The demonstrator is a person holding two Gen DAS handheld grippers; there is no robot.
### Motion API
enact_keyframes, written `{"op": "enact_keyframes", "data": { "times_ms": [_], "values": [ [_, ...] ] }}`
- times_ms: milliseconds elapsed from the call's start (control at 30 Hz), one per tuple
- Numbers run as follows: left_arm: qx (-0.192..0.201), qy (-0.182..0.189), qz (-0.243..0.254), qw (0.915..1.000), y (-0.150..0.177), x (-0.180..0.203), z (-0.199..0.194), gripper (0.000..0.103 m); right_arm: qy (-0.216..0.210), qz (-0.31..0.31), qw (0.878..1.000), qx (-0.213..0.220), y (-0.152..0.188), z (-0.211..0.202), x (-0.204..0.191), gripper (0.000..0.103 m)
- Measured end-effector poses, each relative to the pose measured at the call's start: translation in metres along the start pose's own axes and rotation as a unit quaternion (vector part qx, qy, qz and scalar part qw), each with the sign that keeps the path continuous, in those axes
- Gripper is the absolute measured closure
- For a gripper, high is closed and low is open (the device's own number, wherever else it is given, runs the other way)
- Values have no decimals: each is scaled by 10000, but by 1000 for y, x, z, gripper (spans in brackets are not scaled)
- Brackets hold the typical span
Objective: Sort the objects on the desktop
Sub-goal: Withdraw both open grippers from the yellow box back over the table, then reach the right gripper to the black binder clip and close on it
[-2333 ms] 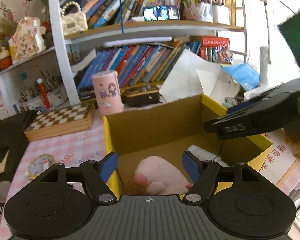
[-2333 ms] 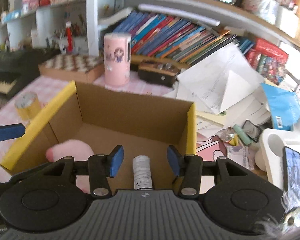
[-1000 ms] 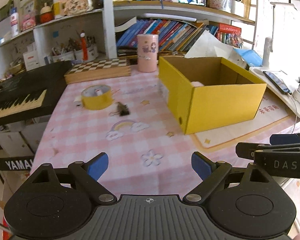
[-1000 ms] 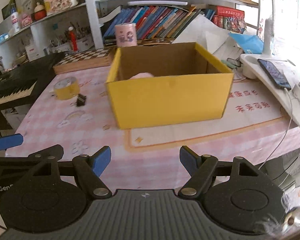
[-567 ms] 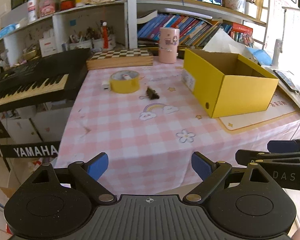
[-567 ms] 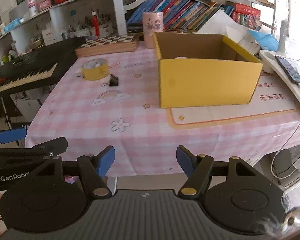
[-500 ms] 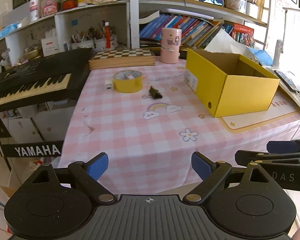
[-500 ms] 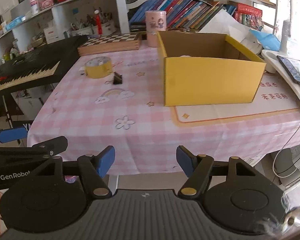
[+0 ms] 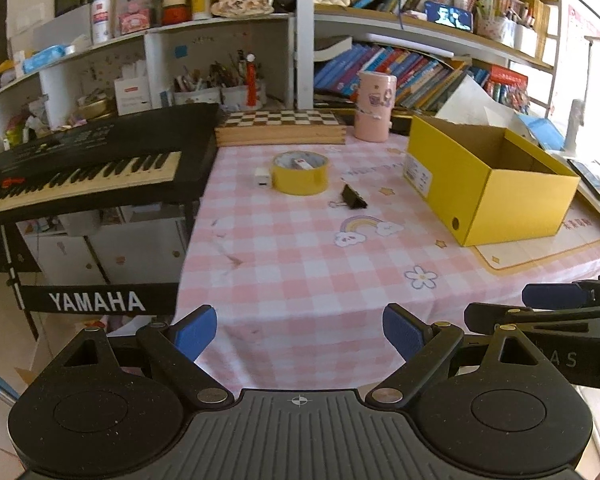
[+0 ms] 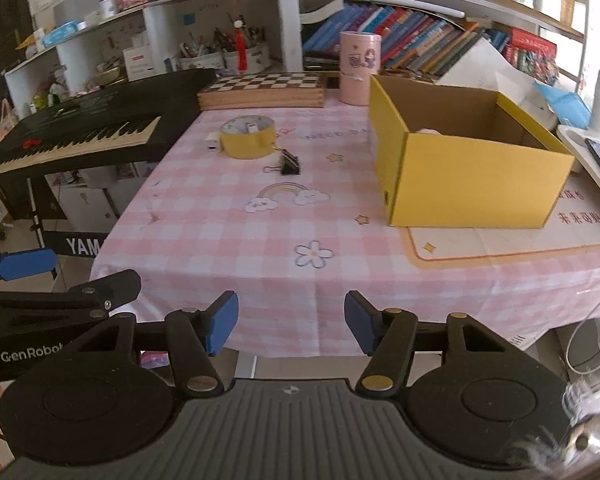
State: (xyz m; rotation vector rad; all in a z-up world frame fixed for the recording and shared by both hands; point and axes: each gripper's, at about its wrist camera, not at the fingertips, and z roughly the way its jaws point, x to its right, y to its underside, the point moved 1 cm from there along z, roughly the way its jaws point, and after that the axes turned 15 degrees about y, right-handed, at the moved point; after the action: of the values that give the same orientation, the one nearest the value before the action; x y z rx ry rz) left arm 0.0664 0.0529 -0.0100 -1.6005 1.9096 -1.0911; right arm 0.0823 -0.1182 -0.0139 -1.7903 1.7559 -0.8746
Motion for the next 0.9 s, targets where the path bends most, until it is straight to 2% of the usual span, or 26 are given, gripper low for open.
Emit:
{"op": "enact_keyframes", "data": {
  "times_ms": [467, 667, 900],
  "values": [
    [31, -161, -196, 9997, -7, -22, 9, 11, -134, -241, 9996, 49, -16, 14, -21, 46],
    [-79, -240, -258, 9993, -16, -31, 31, 11, -220, -311, 9993, -28, -27, 35, -26, 46],
    [-240, -345, -279, 9987, -37, -42, 69, 11, -334, -345, 9986, -239, -51, 79, -29, 46]
  ]
}}
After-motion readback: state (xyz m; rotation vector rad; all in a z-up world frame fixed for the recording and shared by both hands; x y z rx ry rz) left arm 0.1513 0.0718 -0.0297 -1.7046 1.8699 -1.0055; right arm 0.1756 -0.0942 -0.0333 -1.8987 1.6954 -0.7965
